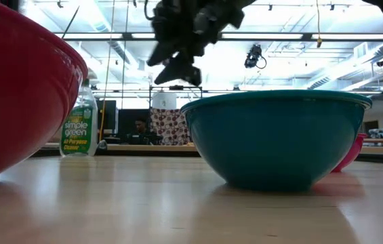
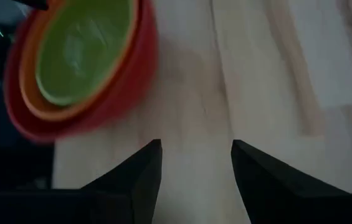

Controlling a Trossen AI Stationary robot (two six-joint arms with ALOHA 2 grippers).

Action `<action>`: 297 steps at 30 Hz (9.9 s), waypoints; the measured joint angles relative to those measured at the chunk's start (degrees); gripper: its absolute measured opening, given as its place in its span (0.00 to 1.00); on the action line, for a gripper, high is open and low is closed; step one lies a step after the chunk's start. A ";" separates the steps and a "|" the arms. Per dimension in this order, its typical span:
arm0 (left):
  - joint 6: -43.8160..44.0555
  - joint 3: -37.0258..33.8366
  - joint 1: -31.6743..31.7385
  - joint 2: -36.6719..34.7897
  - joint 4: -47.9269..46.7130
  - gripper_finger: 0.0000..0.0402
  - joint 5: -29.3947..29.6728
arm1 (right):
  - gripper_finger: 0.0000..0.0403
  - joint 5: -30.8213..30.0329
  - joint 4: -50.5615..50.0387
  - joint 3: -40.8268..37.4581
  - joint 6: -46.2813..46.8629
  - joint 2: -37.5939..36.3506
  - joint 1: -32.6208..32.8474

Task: Nest bowls inside each other
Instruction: Stack the blue bowl on top of the green bowl, then stack the pink bowl on top of the blue bowl

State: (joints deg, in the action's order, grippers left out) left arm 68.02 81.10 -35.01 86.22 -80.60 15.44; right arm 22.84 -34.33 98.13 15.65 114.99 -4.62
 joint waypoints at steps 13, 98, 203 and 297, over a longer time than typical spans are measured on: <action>-22.66 0.00 16.64 0.19 22.73 0.41 -6.09 | 0.50 -9.50 -5.07 -17.60 -2.62 -18.33 1.23; -31.29 8.50 29.01 29.35 45.51 0.38 -28.35 | 0.50 -29.91 15.52 -57.00 41.73 -42.18 33.51; -46.45 8.48 21.44 -0.56 0.93 0.03 -21.91 | 0.52 -27.41 32.71 -65.29 28.30 -52.30 21.27; -47.84 -6.88 36.50 -3.00 19.57 0.48 -23.88 | 0.59 -15.33 6.69 -64.11 6.22 -41.81 -3.99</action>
State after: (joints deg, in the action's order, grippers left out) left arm 20.18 74.22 1.50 83.22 -61.04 -8.45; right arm 7.50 -27.64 34.02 21.87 73.18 -8.62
